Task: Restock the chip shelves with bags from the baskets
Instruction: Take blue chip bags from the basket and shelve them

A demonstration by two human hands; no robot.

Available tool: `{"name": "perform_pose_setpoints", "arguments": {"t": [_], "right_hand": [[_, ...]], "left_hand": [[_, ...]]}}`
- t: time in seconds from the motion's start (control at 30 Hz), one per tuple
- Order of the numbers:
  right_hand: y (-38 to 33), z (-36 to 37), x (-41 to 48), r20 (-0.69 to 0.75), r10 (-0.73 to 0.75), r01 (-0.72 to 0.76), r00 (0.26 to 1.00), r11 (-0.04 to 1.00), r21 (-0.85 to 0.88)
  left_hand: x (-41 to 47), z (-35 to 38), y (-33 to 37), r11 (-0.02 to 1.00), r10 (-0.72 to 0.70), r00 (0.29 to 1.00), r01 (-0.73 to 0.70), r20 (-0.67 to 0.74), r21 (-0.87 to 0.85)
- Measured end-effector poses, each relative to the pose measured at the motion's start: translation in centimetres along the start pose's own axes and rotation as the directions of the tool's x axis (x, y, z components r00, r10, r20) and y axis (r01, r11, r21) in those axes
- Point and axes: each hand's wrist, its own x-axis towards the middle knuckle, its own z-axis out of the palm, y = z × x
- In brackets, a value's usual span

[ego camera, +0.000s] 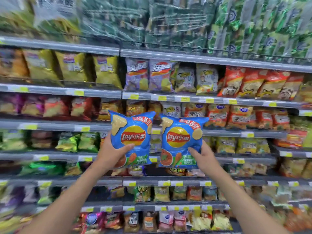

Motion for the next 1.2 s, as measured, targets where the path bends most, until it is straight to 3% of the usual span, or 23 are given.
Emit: {"name": "perform_pose_setpoints", "arguments": {"t": [0.23, 0.47, 0.8, 1.2], "right_hand": [[-8.1, 16.6, -0.5, 0.142, -0.062, 0.05, 0.988, 0.995, 0.083], [-15.0, 31.2, -0.8, 0.31, -0.179, 0.137, 0.934, 0.979, 0.152], [-23.0, 51.8, -2.1, 0.54, -0.364, 0.174, 0.759, 0.912, 0.371], [-29.7, 75.8, 0.5, 0.693, -0.514, 0.142, 0.506, 0.842, 0.521]], "left_hand": [[-3.8, -19.5, -2.2, 1.0, -0.02, 0.987, 0.023, -0.159, 0.02], [-10.0, -34.6, -3.5, 0.995, -0.065, 0.904, 0.093, -0.423, 0.046], [-19.5, -51.0, -5.4, 0.985, -0.055, 0.66, 0.157, -0.749, 0.066], [-20.9, -64.1, -5.9, 0.967, 0.005, 0.388, 0.234, -0.921, 0.104]]}}
